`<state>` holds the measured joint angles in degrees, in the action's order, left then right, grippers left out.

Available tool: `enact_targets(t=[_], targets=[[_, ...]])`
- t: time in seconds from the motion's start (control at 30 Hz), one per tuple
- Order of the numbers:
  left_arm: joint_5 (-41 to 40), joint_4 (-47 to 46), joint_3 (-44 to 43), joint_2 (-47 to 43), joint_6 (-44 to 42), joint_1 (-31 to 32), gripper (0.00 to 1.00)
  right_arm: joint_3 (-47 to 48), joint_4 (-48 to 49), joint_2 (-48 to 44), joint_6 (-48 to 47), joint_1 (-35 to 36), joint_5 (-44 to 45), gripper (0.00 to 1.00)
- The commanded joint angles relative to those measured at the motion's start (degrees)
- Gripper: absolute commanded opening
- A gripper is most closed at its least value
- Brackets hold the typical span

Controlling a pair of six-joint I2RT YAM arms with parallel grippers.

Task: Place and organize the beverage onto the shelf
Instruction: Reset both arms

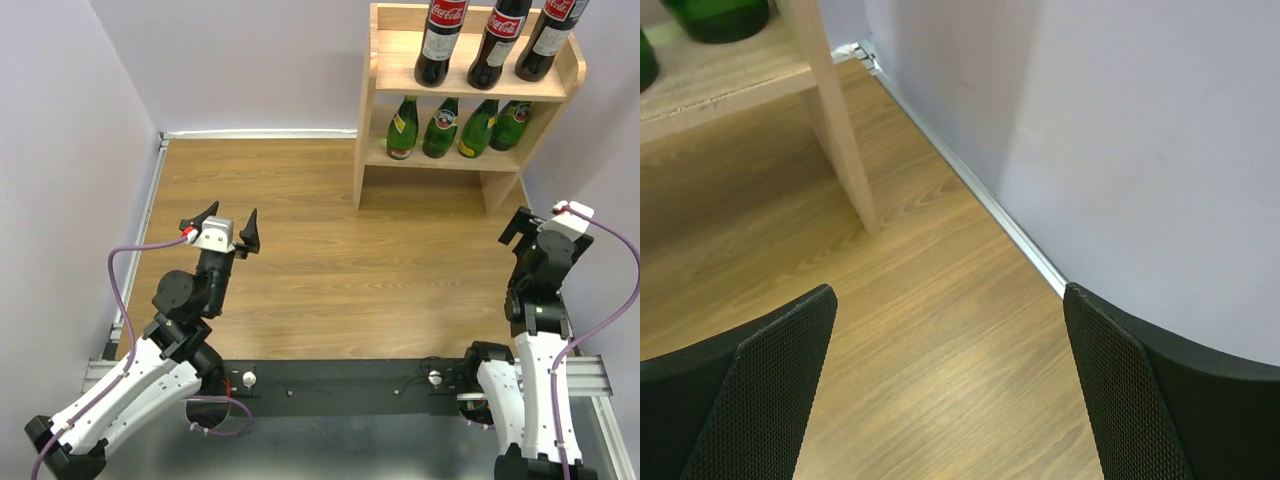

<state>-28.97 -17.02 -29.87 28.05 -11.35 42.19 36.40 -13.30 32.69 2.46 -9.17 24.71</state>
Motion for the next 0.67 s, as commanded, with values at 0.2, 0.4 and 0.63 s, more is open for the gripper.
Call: enact_targets(t=[0.2, 0.4, 0.63], targets=[[0.3, 0.3, -0.2, -0.5, -0.1, -0.5, 0.81, -0.6, 2.0, -1.7, 1.2, -2.0, 0.7, 1.00], [0.1, 0.1, -0.1, -0.7, 0.0, -0.5, 0.81, -0.7, 2.0, -2.5, 1.2, -2.3, 0.8, 1.00], [-1.7, 0.2, 0.1, -1.2, -0.2, -0.5, 0.82, -0.3, 2.0, -2.2, -1.6, -2.3, -0.1, 1.00]])
